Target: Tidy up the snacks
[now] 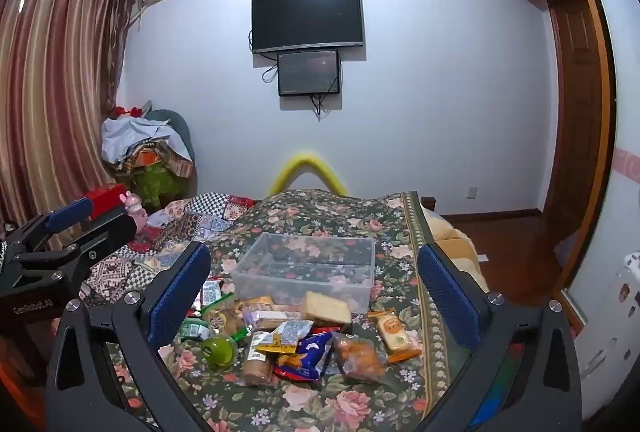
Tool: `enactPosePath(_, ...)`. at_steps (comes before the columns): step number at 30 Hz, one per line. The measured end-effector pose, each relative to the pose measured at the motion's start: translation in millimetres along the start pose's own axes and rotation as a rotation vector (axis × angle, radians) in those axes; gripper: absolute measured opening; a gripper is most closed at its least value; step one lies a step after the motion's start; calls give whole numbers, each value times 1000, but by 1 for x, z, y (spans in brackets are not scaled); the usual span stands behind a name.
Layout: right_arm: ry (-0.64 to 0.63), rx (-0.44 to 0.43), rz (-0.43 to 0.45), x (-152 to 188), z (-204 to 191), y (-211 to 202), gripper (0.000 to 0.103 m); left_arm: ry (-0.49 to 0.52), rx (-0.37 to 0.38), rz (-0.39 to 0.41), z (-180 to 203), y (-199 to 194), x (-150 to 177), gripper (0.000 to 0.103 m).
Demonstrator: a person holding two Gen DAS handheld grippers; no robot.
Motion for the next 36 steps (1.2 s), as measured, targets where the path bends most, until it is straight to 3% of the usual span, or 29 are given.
enactPosePath(36,18,-3,6,-11,1,-11,103,1,1,-25,3,2,2,103)
Point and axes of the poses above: each gripper's, at about its wrist camera, not at the fingertips, and y roughly the way its jaws point, z to its right, x to its underside, the point moved 2 cm from there along y, roughly the way its jaws point, and after that the axes turned 9 degrees about -y, right-handed, at the moved point
